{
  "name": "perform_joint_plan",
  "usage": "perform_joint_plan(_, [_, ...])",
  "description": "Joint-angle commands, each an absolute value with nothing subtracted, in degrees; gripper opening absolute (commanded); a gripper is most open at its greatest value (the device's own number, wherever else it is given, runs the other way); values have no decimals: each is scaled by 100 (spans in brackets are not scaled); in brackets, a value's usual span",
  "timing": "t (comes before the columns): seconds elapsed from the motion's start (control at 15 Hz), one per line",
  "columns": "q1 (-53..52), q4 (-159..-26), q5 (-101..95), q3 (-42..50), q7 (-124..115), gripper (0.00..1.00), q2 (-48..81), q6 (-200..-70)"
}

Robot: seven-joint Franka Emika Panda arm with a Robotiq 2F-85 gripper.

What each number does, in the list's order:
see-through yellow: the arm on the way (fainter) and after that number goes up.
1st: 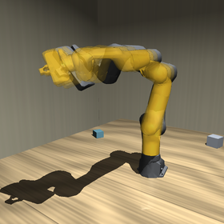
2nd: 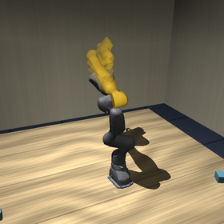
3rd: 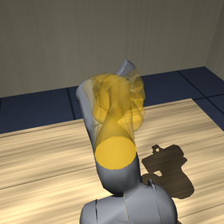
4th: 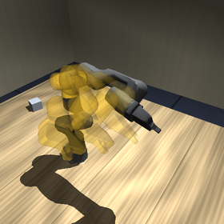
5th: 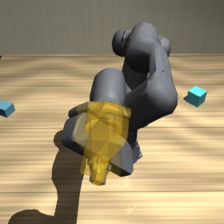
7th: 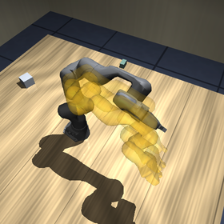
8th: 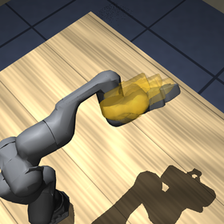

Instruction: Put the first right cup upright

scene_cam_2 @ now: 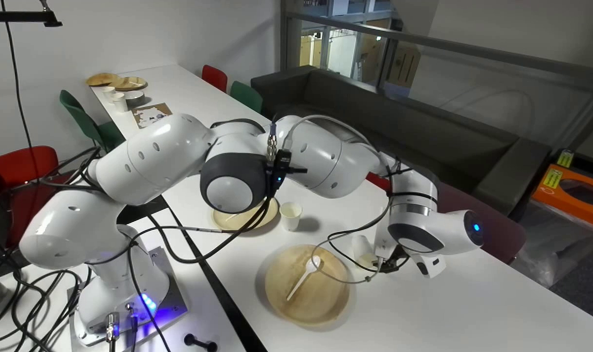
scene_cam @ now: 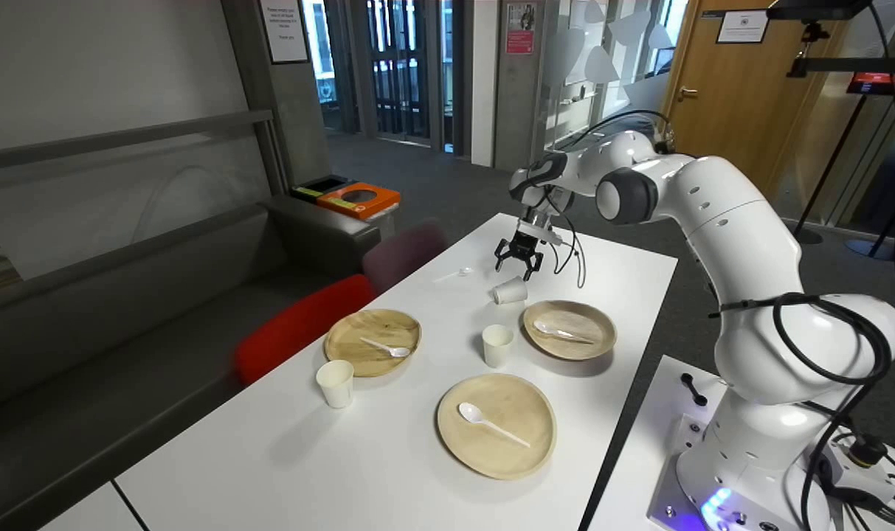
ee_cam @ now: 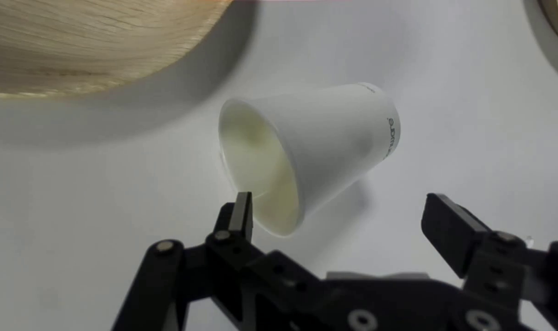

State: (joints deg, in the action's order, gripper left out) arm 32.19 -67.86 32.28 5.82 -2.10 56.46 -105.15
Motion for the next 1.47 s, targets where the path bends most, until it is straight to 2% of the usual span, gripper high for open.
perform_joint_plan(0.0, [3297, -6698, 3508, 452, -482, 100, 5685, -10363])
perform_joint_plan(0.07, [3292, -6702, 3557, 440, -510, 75, 5690, -10372])
perform_joint_plan(0.2, [3281, -6718, 3632, 425, -556, 68, 5681, -10399])
perform_joint_plan(0.73, [3281, -6779, 3720, 431, -554, 5, 5588, -10427])
perform_joint_plan(0.8, [3284, -6810, 3733, 435, -532, 0, 5551, -10440])
perform_joint_plan(1.07, [3342, -7058, 3814, 475, -374, 1, 5152, -10591])
perform_joint_plan(1.4, [3205, -7764, 3644, 754, 164, 1, 4190, -11803])
